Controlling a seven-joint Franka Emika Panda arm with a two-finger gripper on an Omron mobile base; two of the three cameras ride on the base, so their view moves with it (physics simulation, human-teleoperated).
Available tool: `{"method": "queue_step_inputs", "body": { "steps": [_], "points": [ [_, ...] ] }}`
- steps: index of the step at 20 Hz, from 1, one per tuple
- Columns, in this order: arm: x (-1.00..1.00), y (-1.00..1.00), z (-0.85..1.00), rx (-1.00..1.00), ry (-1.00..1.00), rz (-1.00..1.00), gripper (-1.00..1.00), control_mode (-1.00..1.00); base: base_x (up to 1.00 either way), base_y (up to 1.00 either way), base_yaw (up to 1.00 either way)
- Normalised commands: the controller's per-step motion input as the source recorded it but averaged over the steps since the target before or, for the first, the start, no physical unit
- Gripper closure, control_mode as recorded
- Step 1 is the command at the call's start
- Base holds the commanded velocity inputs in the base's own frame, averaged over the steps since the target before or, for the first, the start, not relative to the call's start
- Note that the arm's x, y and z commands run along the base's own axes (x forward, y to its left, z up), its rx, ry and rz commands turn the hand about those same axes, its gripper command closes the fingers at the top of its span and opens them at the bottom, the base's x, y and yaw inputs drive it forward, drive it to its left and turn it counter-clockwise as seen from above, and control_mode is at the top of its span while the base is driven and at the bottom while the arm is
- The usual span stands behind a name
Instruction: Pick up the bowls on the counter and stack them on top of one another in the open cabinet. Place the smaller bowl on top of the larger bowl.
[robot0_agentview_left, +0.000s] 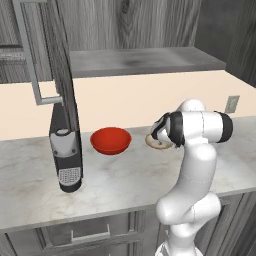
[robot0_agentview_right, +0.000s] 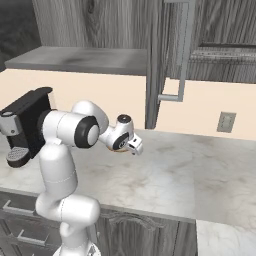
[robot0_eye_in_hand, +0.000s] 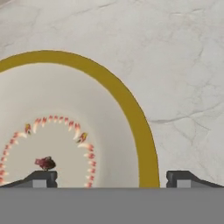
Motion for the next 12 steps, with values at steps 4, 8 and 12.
{"method": "queue_step_inputs", "body": {
  "steps": [4,8,12],
  "points": [
    [0.03,0.0,-0.32,0.01,0.0,0.0,1.0,-1.0,0.0,0.0,0.0],
    [0.0,0.0,-0.06,0.01,0.0,0.0,1.0,-1.0,0.0,0.0,0.0],
    [-0.09,0.05,0.0,0.01,0.0,0.0,1.0,-1.0,0.0,0.0,0.0]
  ]
}}
